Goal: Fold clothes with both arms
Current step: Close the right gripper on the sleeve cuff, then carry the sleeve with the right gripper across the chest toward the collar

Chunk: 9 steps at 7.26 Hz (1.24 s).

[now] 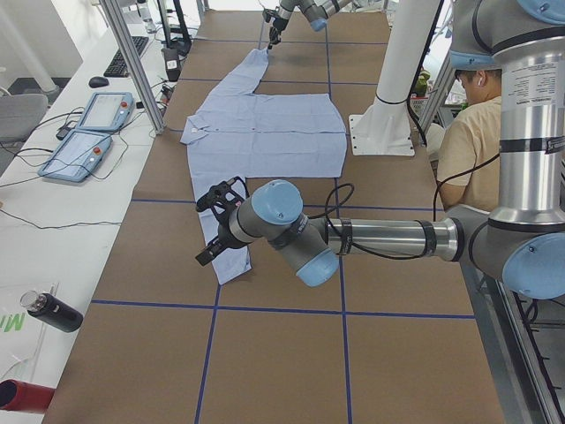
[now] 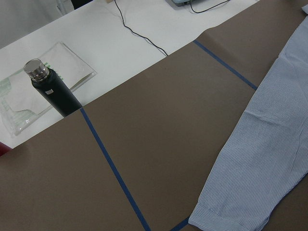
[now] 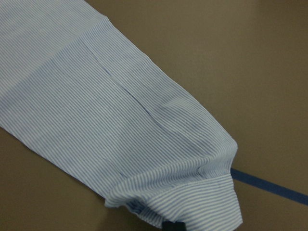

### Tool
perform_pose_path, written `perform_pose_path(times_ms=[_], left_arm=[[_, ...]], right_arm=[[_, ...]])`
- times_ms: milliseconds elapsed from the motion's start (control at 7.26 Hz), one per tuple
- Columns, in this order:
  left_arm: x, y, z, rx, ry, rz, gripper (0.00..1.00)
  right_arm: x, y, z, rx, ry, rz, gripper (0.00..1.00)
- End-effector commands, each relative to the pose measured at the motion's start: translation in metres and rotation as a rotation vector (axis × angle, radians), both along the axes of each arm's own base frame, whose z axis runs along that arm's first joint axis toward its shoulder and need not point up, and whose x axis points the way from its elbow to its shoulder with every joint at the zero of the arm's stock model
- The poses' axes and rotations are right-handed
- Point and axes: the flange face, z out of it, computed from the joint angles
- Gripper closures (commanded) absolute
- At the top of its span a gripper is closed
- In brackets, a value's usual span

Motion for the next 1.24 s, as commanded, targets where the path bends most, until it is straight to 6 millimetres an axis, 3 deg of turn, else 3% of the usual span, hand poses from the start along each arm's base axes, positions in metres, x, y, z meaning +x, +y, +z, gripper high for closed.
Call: perform_pose_path(times_ms=[0, 138, 275, 413, 688, 1101], left_arm=[[0.0, 0.0, 0.0, 0.0, 0.0, 0.0, 0.0], [0.0, 0.0, 0.0, 0.0, 0.0, 0.0, 0.0], [0.0, 0.0, 0.0, 0.0, 0.0, 0.0, 0.0], [0.0, 0.0, 0.0, 0.0, 0.0, 0.0, 0.0], [0.0, 0.0, 0.0, -0.001, 0.001, -0.001, 0.0], [0.001, 0.0, 0.001, -0.004, 0.001, 0.001, 0.0]], right_arm=[[-0.064, -0.062, -0.151, -0.065, -0.06, 0.077, 1.0], [-0.121, -0.082, -0.231, -0.069, -0.061, 0.106, 1.0], [-0.176, -0.086, -0.304, -0.094, -0.055, 0.162, 1.0], [-0.223, -0.099, -0.369, -0.114, -0.094, 0.224, 1.0], [-0.314, -0.108, -0.454, -0.116, -0.139, 0.332, 1.0], [-0.423, -0.092, -0.509, -0.115, -0.108, 0.452, 1.0]])
